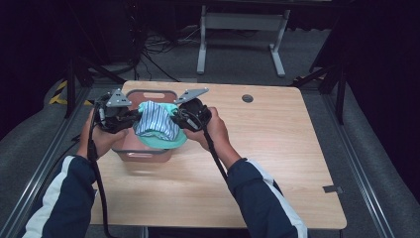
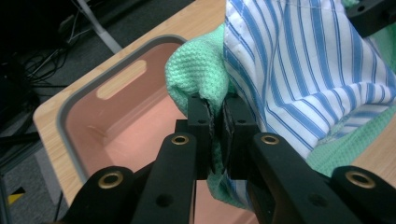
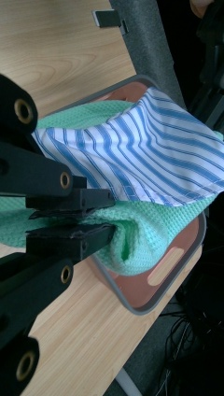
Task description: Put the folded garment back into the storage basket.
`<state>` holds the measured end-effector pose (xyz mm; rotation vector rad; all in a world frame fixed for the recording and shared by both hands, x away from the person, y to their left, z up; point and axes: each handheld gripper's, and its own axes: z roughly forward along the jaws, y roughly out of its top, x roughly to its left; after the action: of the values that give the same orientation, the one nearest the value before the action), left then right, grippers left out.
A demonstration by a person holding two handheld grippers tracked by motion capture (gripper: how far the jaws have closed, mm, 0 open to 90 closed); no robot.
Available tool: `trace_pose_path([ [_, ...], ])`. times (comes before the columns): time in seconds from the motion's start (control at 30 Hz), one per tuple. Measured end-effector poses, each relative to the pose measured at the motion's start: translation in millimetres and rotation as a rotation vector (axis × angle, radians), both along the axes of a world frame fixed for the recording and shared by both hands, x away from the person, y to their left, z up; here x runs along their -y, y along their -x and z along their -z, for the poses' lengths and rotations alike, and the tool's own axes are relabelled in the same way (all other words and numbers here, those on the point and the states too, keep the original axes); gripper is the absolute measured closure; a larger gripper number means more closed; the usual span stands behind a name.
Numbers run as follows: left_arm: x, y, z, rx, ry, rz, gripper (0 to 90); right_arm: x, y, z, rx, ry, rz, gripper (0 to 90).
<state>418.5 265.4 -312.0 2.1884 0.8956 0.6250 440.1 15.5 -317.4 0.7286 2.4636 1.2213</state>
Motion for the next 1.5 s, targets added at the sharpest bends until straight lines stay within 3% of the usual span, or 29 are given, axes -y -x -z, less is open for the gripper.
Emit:
trace_pose_path([
  [0.17, -11.5, 0.3, -1.3, 0.003, 0.014, -0.023, 83.5, -14.6, -3.8, 0.9, -0.005, -0.007, -0.01, 82.3],
  [0.7, -40.4, -3.2, 12.5, -0.015, -0.004, -0.093, 83.5, -50.9, -20.5, 16.3, -0.028, 0.006, -0.034, 82.2],
  [1.2, -42.1, -13.7, 33.4, -0.044, -0.023, -0.119, 83.5, -64.2, -28.7, 35.9, -0.059, 0.029, -0.033, 82.2],
  [1.5, -37.2, -19.0, 47.7, -0.072, -0.055, -0.122, 83.4, -65.0, -31.6, 49.7, -0.08, 0.052, -0.029, 82.0],
])
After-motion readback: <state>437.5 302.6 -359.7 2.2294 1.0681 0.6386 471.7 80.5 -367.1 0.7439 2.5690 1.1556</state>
